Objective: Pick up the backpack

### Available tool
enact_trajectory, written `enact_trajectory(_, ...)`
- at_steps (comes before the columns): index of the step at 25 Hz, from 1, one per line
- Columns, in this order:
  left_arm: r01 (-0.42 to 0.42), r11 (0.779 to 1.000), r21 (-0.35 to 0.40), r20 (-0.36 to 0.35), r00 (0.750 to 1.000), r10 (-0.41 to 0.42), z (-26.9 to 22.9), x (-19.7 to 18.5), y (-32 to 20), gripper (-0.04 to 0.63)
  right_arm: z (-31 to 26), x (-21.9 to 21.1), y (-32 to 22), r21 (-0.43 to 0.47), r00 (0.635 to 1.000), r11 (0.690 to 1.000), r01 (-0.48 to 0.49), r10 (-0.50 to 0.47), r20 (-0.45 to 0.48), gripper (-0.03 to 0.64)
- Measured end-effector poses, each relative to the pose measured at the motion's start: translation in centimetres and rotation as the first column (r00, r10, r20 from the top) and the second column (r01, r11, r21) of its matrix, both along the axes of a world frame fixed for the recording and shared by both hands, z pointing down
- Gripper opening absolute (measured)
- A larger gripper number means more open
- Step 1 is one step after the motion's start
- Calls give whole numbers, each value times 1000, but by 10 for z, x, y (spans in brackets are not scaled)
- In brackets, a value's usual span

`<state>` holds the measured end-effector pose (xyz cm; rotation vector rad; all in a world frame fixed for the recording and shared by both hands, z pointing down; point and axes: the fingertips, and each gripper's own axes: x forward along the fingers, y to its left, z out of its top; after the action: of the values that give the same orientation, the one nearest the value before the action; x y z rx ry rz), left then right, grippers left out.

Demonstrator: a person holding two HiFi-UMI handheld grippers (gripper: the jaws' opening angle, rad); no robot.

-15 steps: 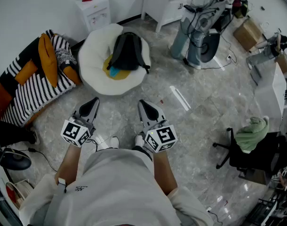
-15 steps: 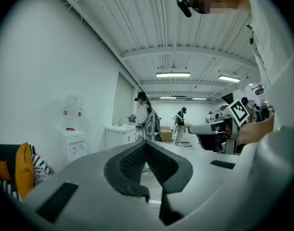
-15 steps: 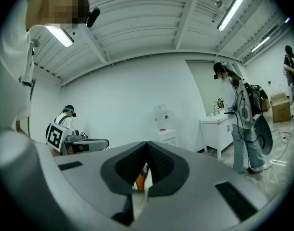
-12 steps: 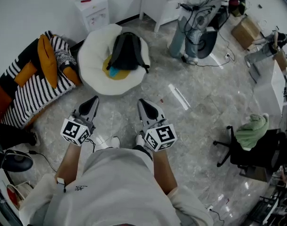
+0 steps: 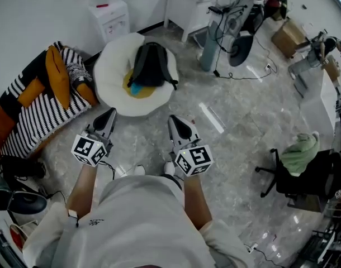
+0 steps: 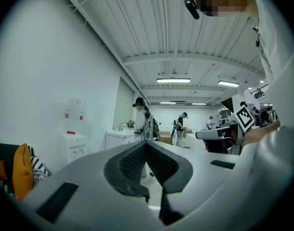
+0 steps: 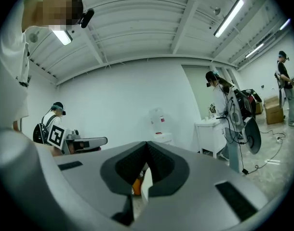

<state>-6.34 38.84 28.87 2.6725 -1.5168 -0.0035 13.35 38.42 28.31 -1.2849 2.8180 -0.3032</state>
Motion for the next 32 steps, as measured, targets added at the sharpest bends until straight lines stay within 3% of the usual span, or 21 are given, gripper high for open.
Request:
enact_trajectory(7,14,1000,-1,-15,1000,-14,4,-20,-12,3,1,-8,-13,-10,1000,1000,-6,7,26,6)
enact_trajectory(18,-6,1000,-6,23,1000,6,12,-43,-4,2,3,-34,-4,-4,1000,1000,-13,13,-28,8)
enact_trajectory(32,6,1000,13,-15,1000,-6,11,-68,0,2,-3,-60,-1,-7,1000,1000,13,-13,9,7)
